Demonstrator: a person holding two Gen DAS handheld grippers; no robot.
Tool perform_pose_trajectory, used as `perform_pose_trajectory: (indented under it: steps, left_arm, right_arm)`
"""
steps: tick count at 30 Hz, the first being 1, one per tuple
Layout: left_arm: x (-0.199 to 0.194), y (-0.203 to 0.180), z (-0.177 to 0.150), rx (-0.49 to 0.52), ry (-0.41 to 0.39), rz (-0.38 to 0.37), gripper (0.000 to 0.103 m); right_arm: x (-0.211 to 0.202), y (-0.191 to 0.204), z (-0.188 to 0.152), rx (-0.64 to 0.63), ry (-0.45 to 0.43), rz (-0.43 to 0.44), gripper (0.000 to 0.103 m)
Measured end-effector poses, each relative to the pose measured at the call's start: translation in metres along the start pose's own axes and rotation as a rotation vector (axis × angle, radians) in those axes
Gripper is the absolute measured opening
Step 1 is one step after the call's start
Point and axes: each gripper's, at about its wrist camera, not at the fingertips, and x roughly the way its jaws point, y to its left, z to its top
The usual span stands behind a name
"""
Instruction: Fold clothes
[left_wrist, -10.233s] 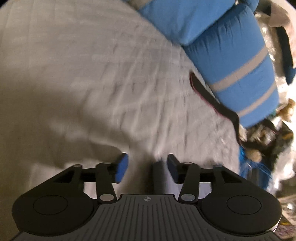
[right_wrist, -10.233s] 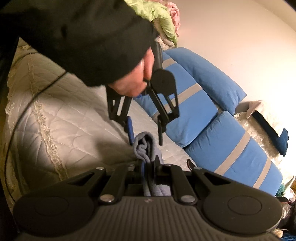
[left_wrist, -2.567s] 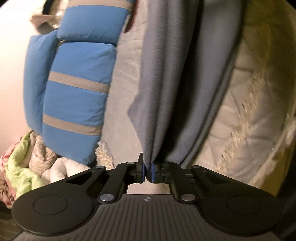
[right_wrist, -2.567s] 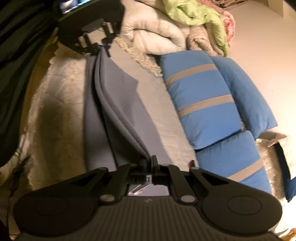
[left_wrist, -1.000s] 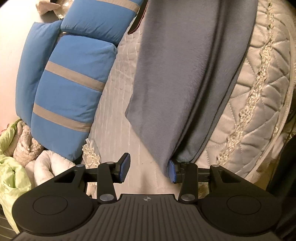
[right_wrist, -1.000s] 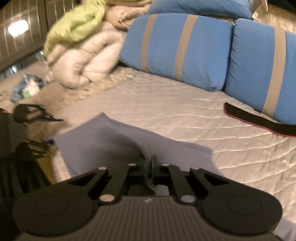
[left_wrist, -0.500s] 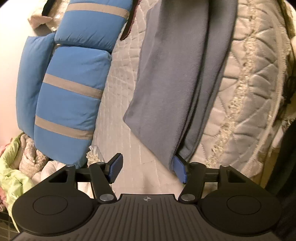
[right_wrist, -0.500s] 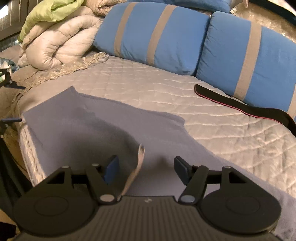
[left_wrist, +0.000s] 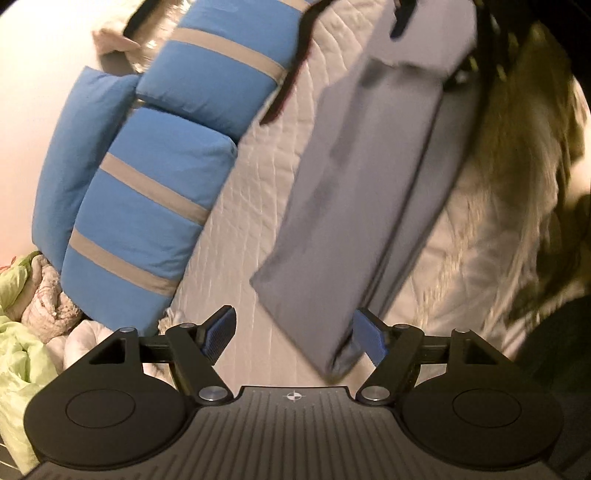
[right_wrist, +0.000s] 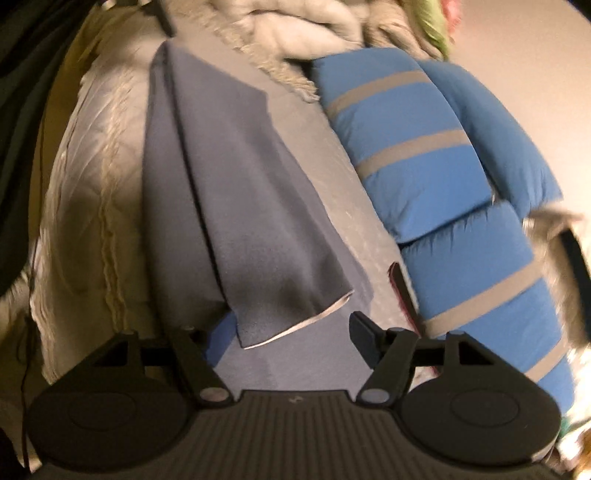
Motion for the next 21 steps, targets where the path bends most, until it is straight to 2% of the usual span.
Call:
perform_pose_trajectory:
  steps: [5,9,12,16,19,20,21]
  left_arm:
    - [-0.009,-0.001,0.016,-0.043,-0.067,-0.001,0.069]
    - [-0.013,-0.006,0.029,-0.111,-0.135,-0.043,0.069]
    - [-0.007,-0.019,0.043,-0.117,-0.166,-0.084,0.069]
    - [0.006,-0.045,0.061,-0.019,-0.199,-0.064,0.069]
    - [0.023,-0.066,0.073,0.100,-0.196,-0.021,0.068]
    - [0.028,-0.070,0.075,0.125,-0.186,-0.024,0.066]
    - [0.032,-0.073,0.078,0.151,-0.176,-0.026,0.057]
  right_arm:
    - [0.004,-0.004,0.000,-0.062,0.039,-0.055,0.082]
    - [0.004,-0.018,-0.002,0.073,0.039,-0.030,0.083]
    - [-0.002,-0.027,-0.003,0.162,0.024,-0.022,0.083]
    - [-0.012,-0.044,-0.007,0.280,-0.007,-0.027,0.085]
    - [-0.019,-0.056,-0.011,0.370,-0.023,-0.031,0.086]
    - [-0.021,-0.059,-0.013,0.392,-0.027,-0.018,0.087]
    - [-0.023,-0.061,-0.014,0.405,-0.032,-0.003,0.087]
